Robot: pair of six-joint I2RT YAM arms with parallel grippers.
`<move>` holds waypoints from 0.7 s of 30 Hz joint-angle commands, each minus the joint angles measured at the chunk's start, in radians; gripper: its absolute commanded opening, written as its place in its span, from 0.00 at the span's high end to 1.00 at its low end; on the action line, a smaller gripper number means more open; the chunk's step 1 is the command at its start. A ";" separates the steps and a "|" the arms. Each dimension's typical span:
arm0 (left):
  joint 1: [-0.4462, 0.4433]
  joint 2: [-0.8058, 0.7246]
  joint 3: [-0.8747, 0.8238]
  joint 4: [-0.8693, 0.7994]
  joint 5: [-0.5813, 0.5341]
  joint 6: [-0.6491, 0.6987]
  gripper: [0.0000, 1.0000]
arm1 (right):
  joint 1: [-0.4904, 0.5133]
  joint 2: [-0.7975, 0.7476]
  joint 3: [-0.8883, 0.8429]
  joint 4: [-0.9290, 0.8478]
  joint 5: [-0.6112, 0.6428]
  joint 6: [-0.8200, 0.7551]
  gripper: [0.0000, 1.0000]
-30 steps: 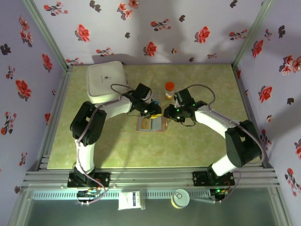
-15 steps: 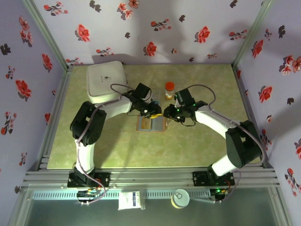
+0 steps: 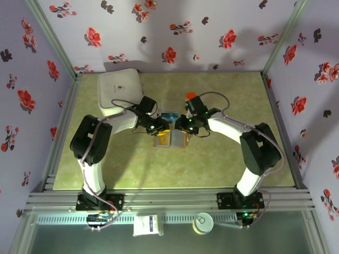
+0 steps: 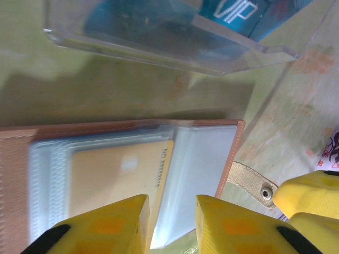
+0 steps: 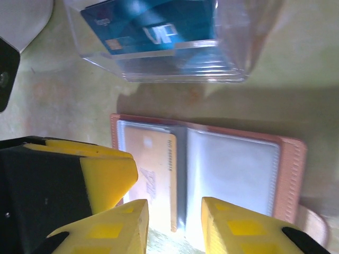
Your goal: Take the credit cards out of the card holder
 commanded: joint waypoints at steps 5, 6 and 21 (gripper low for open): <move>0.049 -0.073 -0.098 0.031 0.012 0.039 0.74 | 0.046 0.092 0.074 0.001 -0.027 0.024 0.68; 0.052 -0.075 -0.108 0.033 0.007 0.041 0.74 | 0.049 0.100 0.078 0.003 -0.027 0.024 0.68; 0.064 -0.045 -0.150 0.023 -0.013 0.069 0.85 | 0.070 0.168 0.094 0.024 -0.056 0.042 0.69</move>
